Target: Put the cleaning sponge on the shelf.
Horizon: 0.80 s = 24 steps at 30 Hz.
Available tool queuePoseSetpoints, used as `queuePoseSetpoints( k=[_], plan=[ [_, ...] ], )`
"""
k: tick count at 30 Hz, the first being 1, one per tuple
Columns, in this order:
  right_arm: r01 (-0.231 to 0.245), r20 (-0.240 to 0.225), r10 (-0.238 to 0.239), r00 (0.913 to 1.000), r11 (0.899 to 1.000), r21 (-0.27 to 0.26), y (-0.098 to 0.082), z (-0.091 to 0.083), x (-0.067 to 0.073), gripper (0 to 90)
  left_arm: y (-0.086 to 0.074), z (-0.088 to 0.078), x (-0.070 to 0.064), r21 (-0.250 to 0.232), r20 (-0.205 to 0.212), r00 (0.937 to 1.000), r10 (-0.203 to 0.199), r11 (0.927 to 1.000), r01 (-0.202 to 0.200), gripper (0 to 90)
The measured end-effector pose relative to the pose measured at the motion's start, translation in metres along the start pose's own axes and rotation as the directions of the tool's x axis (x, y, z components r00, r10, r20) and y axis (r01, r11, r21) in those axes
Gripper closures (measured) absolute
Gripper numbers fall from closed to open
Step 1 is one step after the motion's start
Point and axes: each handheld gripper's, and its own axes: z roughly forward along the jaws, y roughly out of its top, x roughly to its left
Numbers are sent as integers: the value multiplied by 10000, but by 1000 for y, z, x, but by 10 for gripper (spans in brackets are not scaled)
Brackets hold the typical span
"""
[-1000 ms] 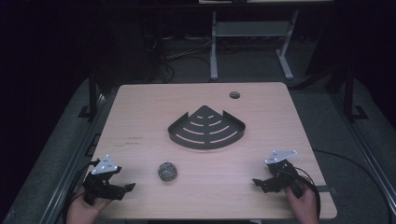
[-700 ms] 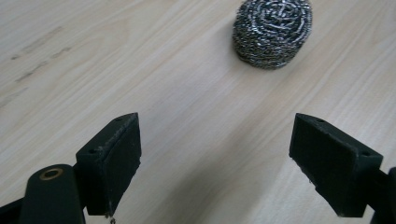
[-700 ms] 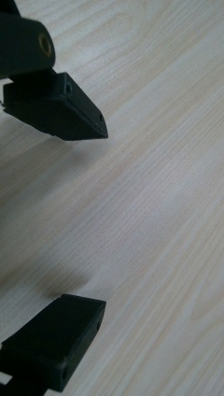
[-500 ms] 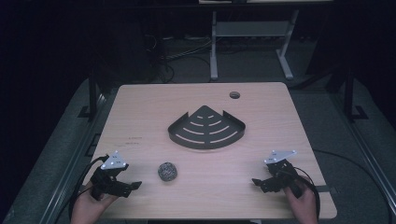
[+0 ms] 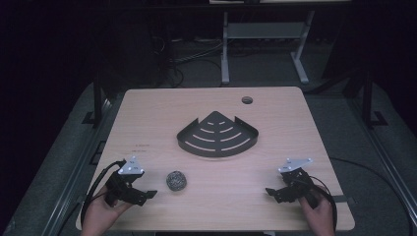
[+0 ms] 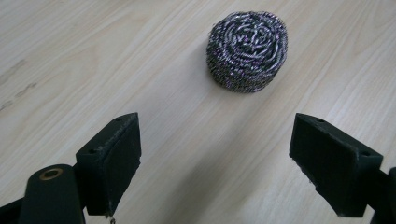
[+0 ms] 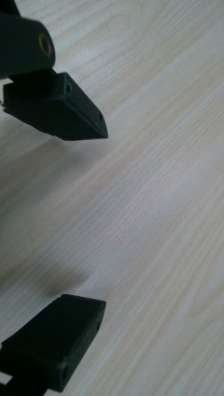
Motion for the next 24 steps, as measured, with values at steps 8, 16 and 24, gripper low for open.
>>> queuePoseSetpoints(
  k=[8, 16, 24],
  plan=[
    [14, 11, -14, 10000, 10000, -85, 0, -2, 0, 141, 13, 10, -6, 164, 143, 9998, 150, 9998, -152, 161],
    [11, 8, -11, 10000, 10000, -87, 0, -2, -1, 140, 25, 19, -11, 247, 350, 9986, 402, 9989, -411, 161],
    [-93, 20, 93, 10000, 9999, -84, 1, -2, -1, 141, 36, 31, -12, 638, 565, 9966, 597, 9960, -633, 161]
  ],
)
